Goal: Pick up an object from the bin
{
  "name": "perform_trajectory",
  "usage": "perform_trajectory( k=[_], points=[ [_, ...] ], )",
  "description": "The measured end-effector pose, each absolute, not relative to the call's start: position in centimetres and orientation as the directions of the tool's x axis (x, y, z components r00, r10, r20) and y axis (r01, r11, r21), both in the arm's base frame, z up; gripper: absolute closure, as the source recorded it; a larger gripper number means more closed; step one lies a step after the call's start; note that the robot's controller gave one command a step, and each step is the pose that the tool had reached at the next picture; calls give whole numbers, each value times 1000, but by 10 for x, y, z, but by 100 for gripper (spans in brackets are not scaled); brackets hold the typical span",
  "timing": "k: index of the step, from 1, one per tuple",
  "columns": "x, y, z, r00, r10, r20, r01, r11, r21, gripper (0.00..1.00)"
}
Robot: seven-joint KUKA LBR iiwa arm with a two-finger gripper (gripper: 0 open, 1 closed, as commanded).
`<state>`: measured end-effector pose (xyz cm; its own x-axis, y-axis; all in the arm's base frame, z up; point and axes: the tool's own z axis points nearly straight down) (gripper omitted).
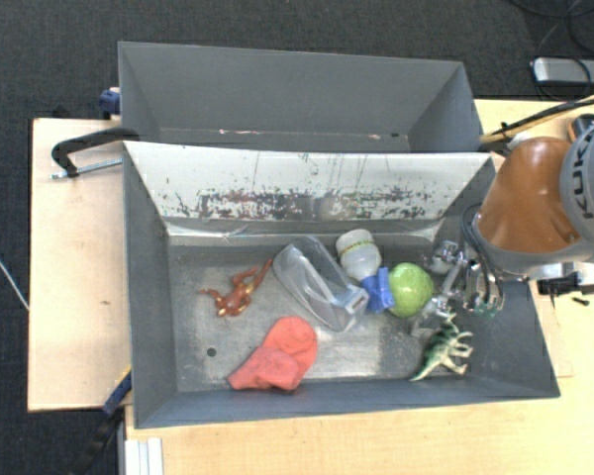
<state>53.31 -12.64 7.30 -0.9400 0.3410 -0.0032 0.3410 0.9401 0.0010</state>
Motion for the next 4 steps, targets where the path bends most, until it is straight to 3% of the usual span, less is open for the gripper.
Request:
perform_trajectory(
  k=[1, 2, 3, 4],
  points=[
    [533, -126, 73, -940, 341, -3, 341, 940, 1, 0],
    [515, -81, 78, -964, 267, 1, 267, 964, -1, 100],
    [515, -81, 78, -964, 268, 0, 268, 964, -1, 0],
    [515, -81, 78, -964, 268, 0, 268, 964, -1, 0]
  ],
)
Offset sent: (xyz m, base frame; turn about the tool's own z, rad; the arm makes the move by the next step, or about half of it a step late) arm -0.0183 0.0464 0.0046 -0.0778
